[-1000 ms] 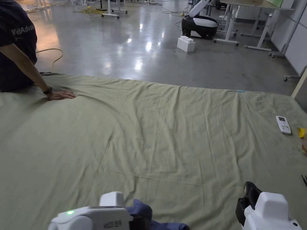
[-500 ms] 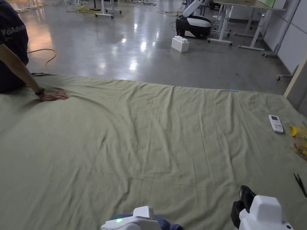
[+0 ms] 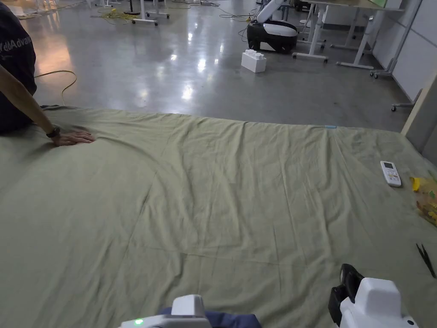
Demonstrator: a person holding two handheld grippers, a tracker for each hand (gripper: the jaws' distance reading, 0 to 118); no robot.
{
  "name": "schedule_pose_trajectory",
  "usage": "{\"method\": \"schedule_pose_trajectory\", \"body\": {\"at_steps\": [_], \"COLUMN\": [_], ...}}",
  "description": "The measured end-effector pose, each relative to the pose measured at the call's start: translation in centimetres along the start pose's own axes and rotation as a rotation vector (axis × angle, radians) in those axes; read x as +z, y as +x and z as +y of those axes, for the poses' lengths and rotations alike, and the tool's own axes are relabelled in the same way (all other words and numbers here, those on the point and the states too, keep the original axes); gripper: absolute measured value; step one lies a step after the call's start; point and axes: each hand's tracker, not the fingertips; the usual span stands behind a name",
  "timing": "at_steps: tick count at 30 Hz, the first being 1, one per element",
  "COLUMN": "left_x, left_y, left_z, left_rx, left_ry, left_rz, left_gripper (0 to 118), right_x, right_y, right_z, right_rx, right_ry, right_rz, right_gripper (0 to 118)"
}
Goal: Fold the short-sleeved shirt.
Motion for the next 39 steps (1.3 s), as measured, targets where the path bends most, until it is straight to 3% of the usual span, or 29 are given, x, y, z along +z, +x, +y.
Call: {"method": "schedule_pose_trajectory", "body": {"at_steps": [5,7,11,17,21,23,26,33,39], "left_x": [-4.8,-4.9,-5.1,-5.0,-1.9,3.7,6.2,13.4,15.4], "left_y": [-0.3,2.5,2.6,2.9,-1.3,0.9,1.0,-1.9,-0.2], "left_z": [-2.3,-2.6,-3.3,-2.9,-3.9,-2.8,-0.1,2.0,5.2], "left_rx": [0.035,0.032,0.019,-0.110,-0.255,-0.349,-0.443,-0.491,-0.461], "left_ry": [-0.058,-0.049,-0.020,0.037,0.214,0.322,0.523,0.903,1.041], "left_rz": [0.012,0.002,0.005,-0.036,-0.039,0.007,0.108,0.399,0.468], "left_gripper": [12,9,8,8,8,8,8,8,8], "right_x": [0.3,0.3,0.3,0.3,0.4,0.3,0.2,0.2,0.3], "right_y": [-0.2,-0.1,0.1,0.2,0.0,-0.1,-0.6,-1.8,-2.3], "right_z": [-0.4,-0.5,-0.7,-0.6,0.1,0.6,1.5,4.4,7.2], "right_rx": [-0.008,-0.010,-0.011,-0.016,-0.022,-0.021,-0.023,-0.013,-0.012], "right_ry": [-0.016,-0.019,-0.024,-0.023,0.000,0.016,0.044,0.148,0.218], "right_rz": [0.006,0.004,0.001,0.003,0.004,0.006,0.006,-0.003,-0.012], "right_gripper": [0,0,0,0,0,0,0,0,0]}}
